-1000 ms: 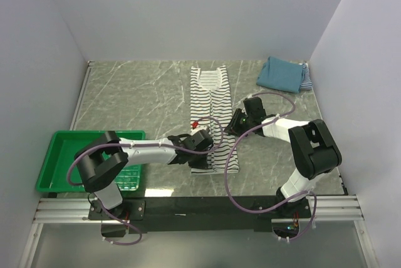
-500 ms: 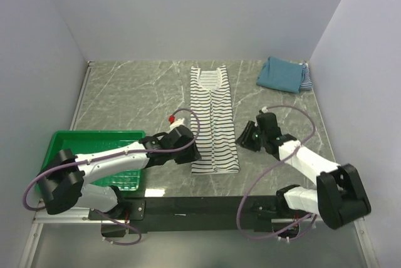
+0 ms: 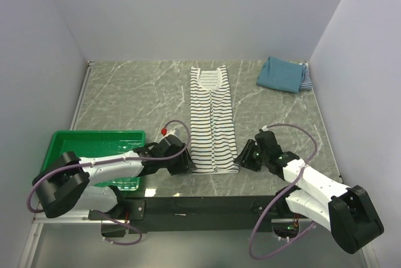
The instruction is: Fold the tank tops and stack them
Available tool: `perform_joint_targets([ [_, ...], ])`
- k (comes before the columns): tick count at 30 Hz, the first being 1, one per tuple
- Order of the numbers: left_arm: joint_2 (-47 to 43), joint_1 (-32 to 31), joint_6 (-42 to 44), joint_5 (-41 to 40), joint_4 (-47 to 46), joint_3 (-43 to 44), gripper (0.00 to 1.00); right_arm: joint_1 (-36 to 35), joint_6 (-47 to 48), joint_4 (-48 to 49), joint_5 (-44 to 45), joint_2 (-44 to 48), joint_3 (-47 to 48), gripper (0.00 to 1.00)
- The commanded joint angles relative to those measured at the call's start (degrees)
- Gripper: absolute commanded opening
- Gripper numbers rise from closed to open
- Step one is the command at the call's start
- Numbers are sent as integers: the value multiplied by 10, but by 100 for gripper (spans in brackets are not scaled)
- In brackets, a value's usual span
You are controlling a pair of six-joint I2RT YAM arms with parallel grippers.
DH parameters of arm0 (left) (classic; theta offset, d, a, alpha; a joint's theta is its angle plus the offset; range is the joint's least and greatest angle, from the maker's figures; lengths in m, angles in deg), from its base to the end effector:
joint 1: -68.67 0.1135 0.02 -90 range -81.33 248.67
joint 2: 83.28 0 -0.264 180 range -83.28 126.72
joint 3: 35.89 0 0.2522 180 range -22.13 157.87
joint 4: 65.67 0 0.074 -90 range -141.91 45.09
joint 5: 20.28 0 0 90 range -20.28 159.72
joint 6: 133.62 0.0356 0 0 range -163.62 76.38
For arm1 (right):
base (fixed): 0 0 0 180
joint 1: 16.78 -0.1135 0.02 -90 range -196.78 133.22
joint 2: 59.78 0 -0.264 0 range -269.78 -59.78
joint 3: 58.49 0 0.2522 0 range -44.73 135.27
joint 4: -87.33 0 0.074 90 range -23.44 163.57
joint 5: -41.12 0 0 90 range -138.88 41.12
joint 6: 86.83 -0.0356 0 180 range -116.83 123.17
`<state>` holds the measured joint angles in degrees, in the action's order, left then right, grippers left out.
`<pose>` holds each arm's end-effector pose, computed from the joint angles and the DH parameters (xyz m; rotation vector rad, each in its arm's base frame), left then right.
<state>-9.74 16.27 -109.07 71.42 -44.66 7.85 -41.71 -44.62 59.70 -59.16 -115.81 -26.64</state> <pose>0.1415 -0.1855 0.1564 -0.2915 2.6738 -0.8407 0.1515 0.0774 0.1434 0.4382 2.5781 0.7258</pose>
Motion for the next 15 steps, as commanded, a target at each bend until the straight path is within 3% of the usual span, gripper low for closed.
perform_joint_targets([
  [1,4,7,-18,24,-68,-16,52,-29,-32,13,4,-5,-17,45],
  [15,56,9,-40,14,-50,-19,42,-68,-61,-19,10,26,-51,45],
])
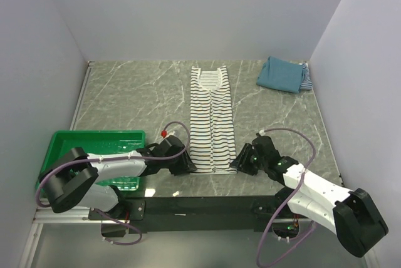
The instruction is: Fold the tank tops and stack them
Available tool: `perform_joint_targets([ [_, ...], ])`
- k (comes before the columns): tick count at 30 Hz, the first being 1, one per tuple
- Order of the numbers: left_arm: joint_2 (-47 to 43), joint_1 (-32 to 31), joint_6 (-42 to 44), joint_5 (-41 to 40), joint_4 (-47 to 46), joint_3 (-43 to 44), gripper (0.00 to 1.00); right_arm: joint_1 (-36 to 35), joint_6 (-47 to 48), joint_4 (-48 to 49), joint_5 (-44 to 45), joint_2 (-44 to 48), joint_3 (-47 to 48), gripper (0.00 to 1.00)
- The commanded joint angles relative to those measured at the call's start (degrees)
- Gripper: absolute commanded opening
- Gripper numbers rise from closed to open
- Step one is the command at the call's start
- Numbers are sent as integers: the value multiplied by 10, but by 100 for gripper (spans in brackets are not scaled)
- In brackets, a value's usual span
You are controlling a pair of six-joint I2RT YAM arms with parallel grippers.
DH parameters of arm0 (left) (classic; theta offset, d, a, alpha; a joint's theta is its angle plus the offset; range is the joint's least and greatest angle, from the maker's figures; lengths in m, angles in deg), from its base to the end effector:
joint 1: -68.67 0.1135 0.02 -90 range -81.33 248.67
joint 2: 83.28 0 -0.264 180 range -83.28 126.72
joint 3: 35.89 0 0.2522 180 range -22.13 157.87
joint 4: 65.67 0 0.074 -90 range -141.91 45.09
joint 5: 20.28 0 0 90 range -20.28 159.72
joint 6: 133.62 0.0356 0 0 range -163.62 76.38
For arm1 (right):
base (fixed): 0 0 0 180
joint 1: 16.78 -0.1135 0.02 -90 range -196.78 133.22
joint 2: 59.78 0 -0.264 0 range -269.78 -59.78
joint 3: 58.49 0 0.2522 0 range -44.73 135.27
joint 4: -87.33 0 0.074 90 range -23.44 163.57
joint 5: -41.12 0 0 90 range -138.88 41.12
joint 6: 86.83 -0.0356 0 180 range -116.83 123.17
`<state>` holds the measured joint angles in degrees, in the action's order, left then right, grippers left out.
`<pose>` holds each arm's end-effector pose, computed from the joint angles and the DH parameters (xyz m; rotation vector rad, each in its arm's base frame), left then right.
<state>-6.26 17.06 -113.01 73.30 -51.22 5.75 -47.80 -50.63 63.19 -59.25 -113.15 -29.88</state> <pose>0.1454 -0.1871 0.1410 -0.3877 2.6790 -0.9031 0.1365 0.0896 0.1376 0.4276 2.5715 0.8333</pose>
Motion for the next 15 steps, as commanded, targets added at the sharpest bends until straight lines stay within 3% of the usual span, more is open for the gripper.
perform_joint_targets([
  [1,24,1,0,-3,18,2,41,-9,0,-61,11,0,-20,44],
  [12,30,1,4,-2,23,-5,27,-15,0,-76,10,12,-40,39],
  [15,31,-1,7,0,22,-5,21,-17,-2,-65,8,2,-40,27],
])
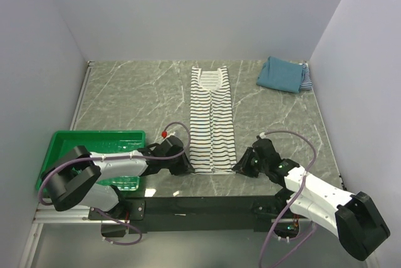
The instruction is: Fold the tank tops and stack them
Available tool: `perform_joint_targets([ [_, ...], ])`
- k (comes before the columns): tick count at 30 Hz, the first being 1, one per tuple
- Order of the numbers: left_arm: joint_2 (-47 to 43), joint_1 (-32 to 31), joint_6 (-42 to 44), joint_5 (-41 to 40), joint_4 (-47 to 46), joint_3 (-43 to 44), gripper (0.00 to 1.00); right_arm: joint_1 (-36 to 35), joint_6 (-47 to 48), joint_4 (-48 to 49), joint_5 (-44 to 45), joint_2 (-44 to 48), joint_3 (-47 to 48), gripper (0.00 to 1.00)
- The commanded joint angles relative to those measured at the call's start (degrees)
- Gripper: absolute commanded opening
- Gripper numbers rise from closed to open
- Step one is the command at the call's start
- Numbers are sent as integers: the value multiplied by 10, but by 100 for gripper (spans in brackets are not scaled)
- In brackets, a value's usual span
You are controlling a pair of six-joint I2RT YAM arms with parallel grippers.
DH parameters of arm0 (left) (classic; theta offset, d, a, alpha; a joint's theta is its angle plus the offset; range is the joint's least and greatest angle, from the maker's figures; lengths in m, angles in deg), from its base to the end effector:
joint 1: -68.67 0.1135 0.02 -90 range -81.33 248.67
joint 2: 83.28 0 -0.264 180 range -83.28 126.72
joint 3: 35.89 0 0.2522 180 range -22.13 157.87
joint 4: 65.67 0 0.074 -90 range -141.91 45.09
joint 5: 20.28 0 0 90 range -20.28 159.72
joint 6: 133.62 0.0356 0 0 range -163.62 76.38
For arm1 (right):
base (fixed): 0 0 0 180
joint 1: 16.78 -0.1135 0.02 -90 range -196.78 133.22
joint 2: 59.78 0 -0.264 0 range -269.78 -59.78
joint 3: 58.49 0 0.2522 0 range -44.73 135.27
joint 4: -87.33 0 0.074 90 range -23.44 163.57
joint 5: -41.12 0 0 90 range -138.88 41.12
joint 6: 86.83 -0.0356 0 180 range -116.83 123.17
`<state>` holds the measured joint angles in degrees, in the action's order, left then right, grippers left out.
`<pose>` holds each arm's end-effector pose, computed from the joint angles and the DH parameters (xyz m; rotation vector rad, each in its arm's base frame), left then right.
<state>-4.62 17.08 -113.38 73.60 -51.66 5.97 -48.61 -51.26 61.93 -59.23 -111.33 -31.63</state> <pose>0.1467 -0.1890 0.1364 -0.3980 2.6968 -0.8912 0.1283 0.0871 0.1313 0.4307 2.5968 0.8269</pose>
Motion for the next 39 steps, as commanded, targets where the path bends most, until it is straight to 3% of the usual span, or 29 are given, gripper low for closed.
perform_joint_targets([
  [1,13,-1,11,-3,27,-8,19,-9,5,-49,8,-17,-23,23],
  [4,0,-7,16,-8,43,-6,11,-14,8,-58,16,-11,-16,8],
  [8,-35,-21,12,-19,81,-5,1,-24,12,-91,29,14,-3,0],
  [14,-117,-90,-30,-60,201,14,1,-88,-29,-188,47,116,15,0],
  [20,-173,-102,-45,-71,257,48,1,-139,-61,-250,68,181,76,0],
  [24,-160,-80,-24,-73,260,87,1,-136,-40,-241,80,132,151,0],
  [29,-134,3,37,-48,226,128,1,-121,6,-205,98,31,220,0],
  [39,4,125,110,-27,176,277,1,-8,93,-101,60,-161,355,0],
])
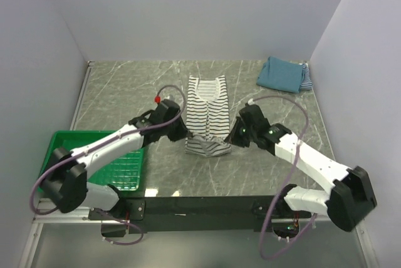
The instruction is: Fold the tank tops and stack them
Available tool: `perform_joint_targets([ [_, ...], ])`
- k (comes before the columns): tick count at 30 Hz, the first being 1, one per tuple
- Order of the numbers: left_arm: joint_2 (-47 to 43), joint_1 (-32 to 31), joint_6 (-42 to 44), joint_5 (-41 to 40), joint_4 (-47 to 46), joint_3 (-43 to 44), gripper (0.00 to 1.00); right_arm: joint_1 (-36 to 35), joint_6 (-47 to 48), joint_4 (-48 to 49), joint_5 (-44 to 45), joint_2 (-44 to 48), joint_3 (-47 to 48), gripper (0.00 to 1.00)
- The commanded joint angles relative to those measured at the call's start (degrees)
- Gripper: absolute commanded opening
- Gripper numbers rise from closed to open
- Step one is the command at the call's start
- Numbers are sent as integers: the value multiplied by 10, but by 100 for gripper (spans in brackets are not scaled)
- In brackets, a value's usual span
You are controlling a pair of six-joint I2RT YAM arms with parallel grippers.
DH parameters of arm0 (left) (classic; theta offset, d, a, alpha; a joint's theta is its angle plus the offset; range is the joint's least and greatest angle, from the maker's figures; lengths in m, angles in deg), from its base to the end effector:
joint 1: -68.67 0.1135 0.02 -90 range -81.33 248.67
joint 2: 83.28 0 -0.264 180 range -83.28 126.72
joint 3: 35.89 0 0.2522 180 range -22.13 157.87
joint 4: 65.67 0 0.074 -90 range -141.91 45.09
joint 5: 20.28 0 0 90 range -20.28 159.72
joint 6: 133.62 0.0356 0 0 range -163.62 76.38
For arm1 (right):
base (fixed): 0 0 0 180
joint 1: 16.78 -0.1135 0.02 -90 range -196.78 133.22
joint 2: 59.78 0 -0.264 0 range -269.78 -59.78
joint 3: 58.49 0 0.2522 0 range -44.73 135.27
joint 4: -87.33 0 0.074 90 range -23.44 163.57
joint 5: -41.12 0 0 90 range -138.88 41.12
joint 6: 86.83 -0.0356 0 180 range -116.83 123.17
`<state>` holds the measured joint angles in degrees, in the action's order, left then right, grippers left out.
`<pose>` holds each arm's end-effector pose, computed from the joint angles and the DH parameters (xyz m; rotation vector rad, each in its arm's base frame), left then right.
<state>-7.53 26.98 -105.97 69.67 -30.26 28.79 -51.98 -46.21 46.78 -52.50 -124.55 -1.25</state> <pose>0.2076 -0.1849 0.2415 -0.4590 2.5157 -0.8039 0.1872 0.1348 0.2378 0.2839 2.5326 0.7164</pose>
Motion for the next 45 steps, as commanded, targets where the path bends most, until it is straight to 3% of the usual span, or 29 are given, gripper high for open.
perform_joint_targets([
  [1,46,41,35,12,-40,59,1,45,48,57,-8,-59,62,0],
  [8,166,101,57,26,-65,154,1,125,94,97,-59,-194,143,0],
  [17,309,161,87,85,-116,247,3,173,117,132,-112,-357,259,4],
  [21,337,175,102,91,-133,268,27,187,127,126,-122,-420,318,29],
  [22,339,182,106,91,-132,275,38,189,131,125,-122,-425,324,38],
  [24,332,190,108,94,-145,273,48,194,134,129,-113,-426,338,45],
  [25,326,196,108,92,-149,270,58,198,135,132,-112,-424,339,52],
  [28,296,199,122,70,-130,270,79,201,145,116,-86,-402,344,54],
  [30,270,199,125,52,-115,261,78,199,148,112,-65,-371,323,54],
  [34,227,186,90,51,-97,187,61,189,139,118,-45,-310,245,51],
  [38,173,150,65,40,-103,99,60,153,127,125,-19,-253,148,50],
  [42,133,130,32,88,-156,4,61,139,105,164,-32,-196,41,50],
  [45,127,115,21,103,-166,-30,65,120,103,156,-14,-186,19,50],
])
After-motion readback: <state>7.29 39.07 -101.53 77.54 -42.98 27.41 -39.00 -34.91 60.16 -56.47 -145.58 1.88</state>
